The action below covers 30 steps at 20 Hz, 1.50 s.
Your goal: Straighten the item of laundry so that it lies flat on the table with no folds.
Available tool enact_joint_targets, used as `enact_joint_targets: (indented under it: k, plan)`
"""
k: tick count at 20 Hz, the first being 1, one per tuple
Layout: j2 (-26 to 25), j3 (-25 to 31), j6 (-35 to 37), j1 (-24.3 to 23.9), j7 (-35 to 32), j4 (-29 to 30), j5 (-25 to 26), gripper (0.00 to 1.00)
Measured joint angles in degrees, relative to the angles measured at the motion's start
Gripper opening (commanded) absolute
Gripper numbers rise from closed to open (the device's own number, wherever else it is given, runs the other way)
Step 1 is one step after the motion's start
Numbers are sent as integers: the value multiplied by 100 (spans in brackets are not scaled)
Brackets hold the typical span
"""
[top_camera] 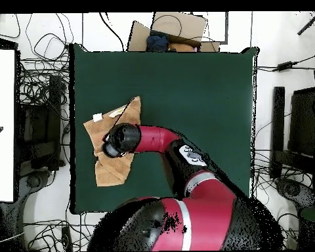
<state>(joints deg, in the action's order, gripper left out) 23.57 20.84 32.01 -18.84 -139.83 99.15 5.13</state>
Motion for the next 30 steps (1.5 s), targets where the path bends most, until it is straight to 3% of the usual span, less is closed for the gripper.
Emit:
enact_joint_targets:
  k: [5, 14, 20, 30]
  plan:
    - [-68, 33, 0, -328, 0, 30, 0, 0]
    - [-305, 457, -1, -1367, 0, 205, -2, 0]
    - [-880, 919, 4, -2102, 0, 303, 58, 0]
    - [-1502, 1350, 109, -2630, 1, 304, 337, 0]
